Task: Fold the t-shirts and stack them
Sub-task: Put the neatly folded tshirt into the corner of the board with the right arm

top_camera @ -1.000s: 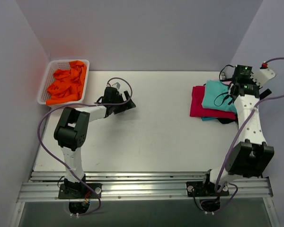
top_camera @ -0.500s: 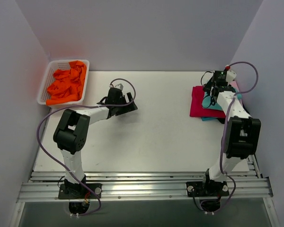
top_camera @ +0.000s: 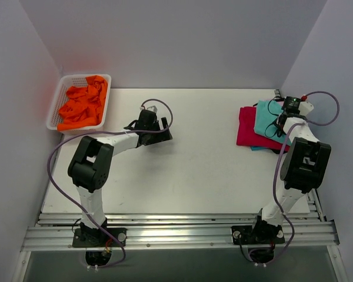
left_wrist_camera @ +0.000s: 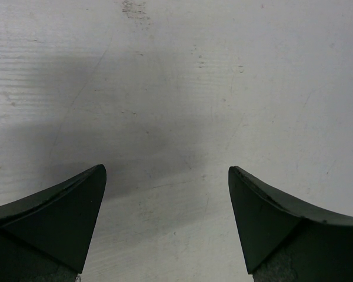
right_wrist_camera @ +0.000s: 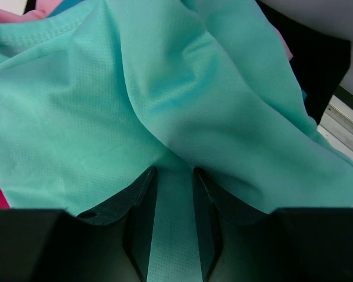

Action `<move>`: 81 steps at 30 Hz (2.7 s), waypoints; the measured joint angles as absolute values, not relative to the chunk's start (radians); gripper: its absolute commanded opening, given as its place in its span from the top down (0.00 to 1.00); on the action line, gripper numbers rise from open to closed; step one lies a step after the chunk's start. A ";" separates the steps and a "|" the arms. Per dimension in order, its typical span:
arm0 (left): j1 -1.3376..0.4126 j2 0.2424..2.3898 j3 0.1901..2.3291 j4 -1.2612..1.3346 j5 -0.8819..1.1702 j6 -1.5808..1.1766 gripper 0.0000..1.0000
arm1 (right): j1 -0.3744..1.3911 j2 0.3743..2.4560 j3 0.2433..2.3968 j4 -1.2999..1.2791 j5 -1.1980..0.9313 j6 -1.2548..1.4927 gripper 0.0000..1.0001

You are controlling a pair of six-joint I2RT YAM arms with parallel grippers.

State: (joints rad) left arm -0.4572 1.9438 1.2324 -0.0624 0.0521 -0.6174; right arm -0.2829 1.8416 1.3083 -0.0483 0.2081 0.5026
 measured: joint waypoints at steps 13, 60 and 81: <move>-0.529 1.972 1.295 -0.121 0.020 -0.593 0.06 | -0.381 1.840 1.289 -0.050 0.223 0.529 0.63; -0.507 1.928 1.206 -0.065 -0.012 -0.592 0.06 | -0.049 1.713 1.111 -0.038 0.245 0.553 0.99; -0.516 1.627 1.150 -0.104 -0.112 -0.575 0.06 | 0.250 1.223 1.257 -0.338 0.608 0.553 0.00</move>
